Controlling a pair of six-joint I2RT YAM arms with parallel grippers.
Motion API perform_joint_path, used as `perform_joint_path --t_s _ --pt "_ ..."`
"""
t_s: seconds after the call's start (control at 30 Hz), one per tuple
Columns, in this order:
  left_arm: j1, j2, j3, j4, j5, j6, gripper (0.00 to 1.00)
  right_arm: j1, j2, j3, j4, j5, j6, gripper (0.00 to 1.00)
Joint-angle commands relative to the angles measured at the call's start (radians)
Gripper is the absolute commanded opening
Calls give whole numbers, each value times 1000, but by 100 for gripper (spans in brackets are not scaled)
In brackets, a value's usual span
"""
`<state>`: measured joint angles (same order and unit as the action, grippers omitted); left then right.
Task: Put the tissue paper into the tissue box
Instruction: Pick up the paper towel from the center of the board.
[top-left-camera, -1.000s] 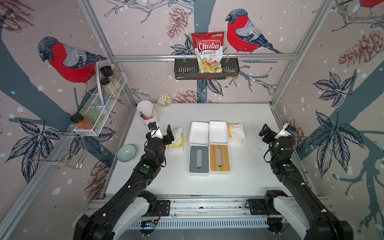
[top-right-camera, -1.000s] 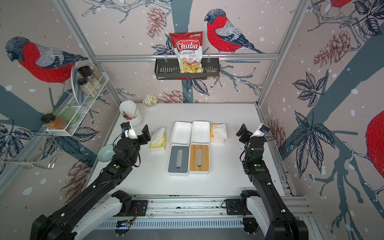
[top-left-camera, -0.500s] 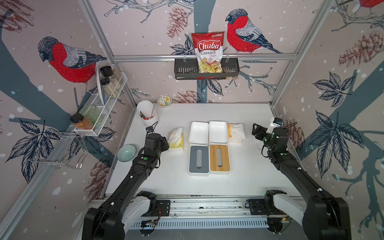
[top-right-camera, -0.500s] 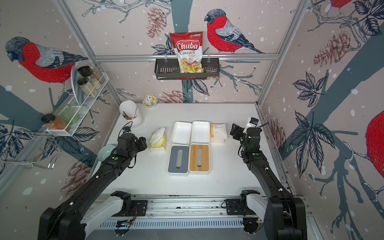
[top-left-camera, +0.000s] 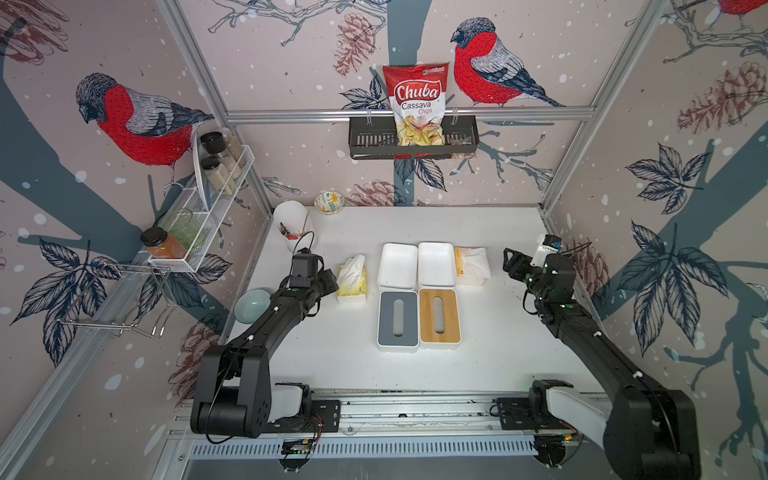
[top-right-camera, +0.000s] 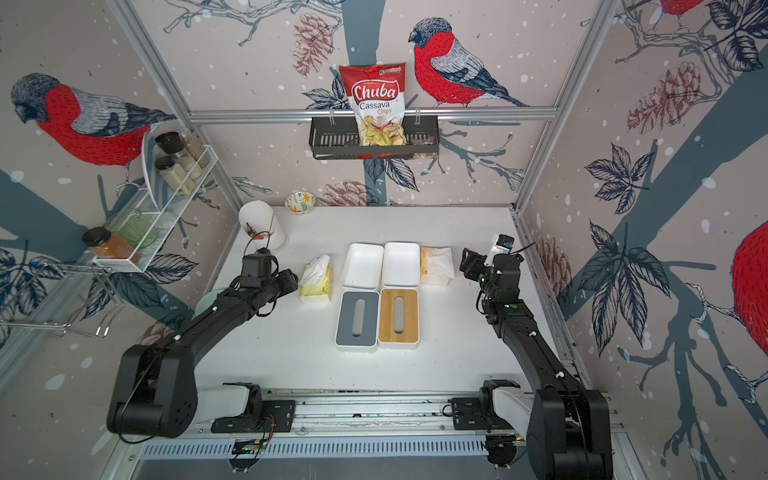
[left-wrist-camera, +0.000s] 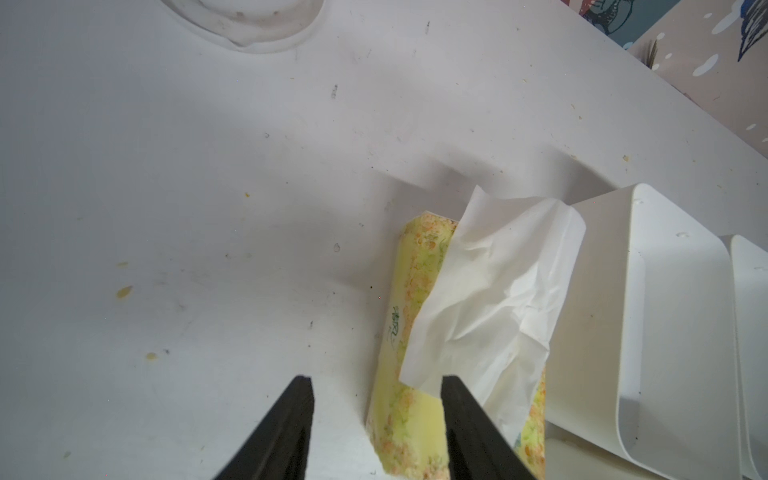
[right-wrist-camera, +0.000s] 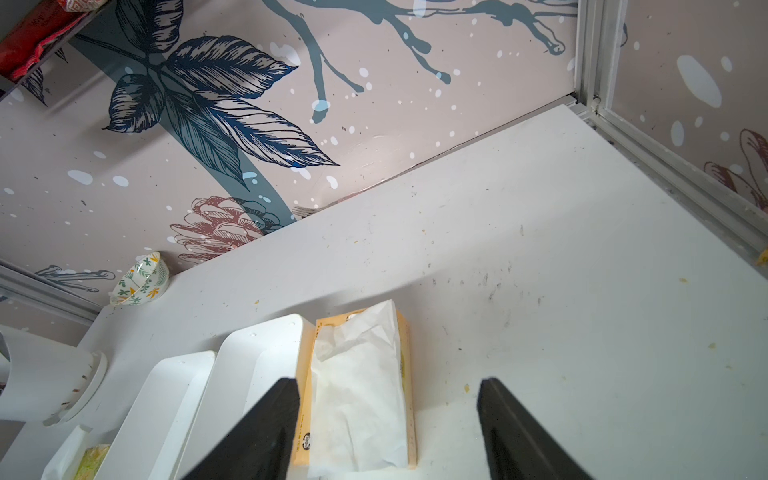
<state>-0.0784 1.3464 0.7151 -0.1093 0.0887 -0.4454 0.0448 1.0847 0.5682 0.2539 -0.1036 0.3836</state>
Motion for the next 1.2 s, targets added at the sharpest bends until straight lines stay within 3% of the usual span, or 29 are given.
perform_joint_path --t_s 0.0,0.6,0.93,1.1,1.17 --pt "3 40 21 25 55 18 54 -6 4 -1 21 -25 -8 73" --pt "3 205 21 114 90 20 50 -12 20 2 22 -48 -8 71" --pt "2 221 12 122 77 18 22 -14 29 7 19 -56 -8 70" --pt "2 209 10 117 72 20 0 -14 31 8 16 -59 -6 69" --pt "0 189 5 114 69 18 0 -13 33 9 17 -62 -6 69"
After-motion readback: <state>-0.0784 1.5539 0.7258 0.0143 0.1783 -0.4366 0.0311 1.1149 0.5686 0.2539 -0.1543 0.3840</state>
